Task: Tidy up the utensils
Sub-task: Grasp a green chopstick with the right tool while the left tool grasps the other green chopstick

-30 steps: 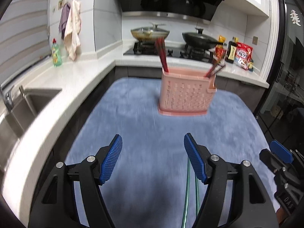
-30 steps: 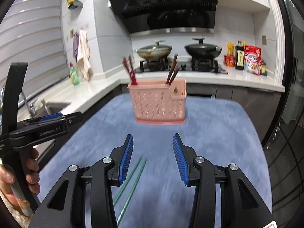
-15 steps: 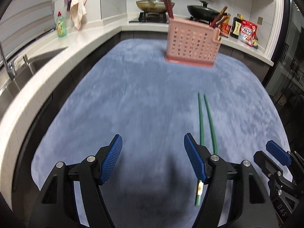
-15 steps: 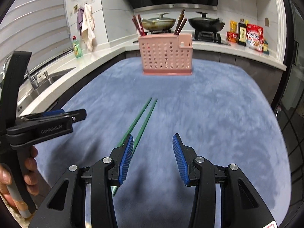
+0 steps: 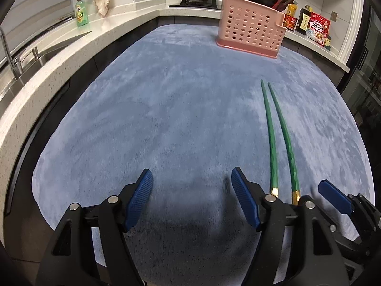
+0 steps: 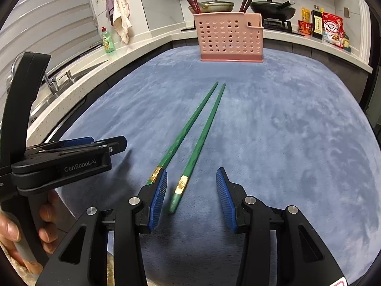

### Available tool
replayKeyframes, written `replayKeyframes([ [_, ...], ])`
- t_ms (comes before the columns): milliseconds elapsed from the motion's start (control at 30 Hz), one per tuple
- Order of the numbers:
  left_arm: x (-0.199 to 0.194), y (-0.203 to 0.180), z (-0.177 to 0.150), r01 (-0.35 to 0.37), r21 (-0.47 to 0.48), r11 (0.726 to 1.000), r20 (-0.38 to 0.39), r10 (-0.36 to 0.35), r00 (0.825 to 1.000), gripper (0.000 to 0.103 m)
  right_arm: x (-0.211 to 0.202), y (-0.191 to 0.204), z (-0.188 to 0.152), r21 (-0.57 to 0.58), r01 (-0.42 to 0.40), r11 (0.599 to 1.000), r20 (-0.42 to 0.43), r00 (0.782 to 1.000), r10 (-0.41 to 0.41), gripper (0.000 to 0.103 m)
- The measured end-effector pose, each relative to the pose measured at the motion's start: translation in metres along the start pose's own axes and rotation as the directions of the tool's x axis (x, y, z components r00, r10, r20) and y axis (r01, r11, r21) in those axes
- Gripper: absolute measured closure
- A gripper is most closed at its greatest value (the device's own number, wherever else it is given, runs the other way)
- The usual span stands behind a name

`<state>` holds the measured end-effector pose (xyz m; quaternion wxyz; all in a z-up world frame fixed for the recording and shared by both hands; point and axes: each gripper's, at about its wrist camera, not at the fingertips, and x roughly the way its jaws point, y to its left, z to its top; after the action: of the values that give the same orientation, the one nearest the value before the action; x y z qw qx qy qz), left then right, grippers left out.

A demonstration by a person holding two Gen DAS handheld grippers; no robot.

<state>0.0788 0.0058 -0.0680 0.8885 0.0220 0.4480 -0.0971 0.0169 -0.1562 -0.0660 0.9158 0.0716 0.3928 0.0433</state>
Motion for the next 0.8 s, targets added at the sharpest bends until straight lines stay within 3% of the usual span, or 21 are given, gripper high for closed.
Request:
replayKeyframes([
  [200, 0.001, 0.002, -0.003, 0.006, -0.010, 1.000, -0.006, -0.006, 1.000, 0.033, 0.007, 0.004, -0.004, -0.004, 0.002, 1.000, -0.010, 1.000, -0.002, 0.064],
  [433, -0.004, -0.003, -0.004, 0.026, -0.001, 1.000, 0.001, -0.026, 1.000, 0.030, 0.010, -0.004, -0.008, 0.014, 0.028, 1.000, -0.020, 0.999, -0.028, 0.093],
  [800, -0.009, -0.032, -0.011, 0.093, 0.056, 0.994, -0.005, -0.093, 0.996, 0.025, -0.008, -0.049, -0.012, 0.153, 0.113, 0.982, 0.009, 0.993, -0.116, 0.096],
])
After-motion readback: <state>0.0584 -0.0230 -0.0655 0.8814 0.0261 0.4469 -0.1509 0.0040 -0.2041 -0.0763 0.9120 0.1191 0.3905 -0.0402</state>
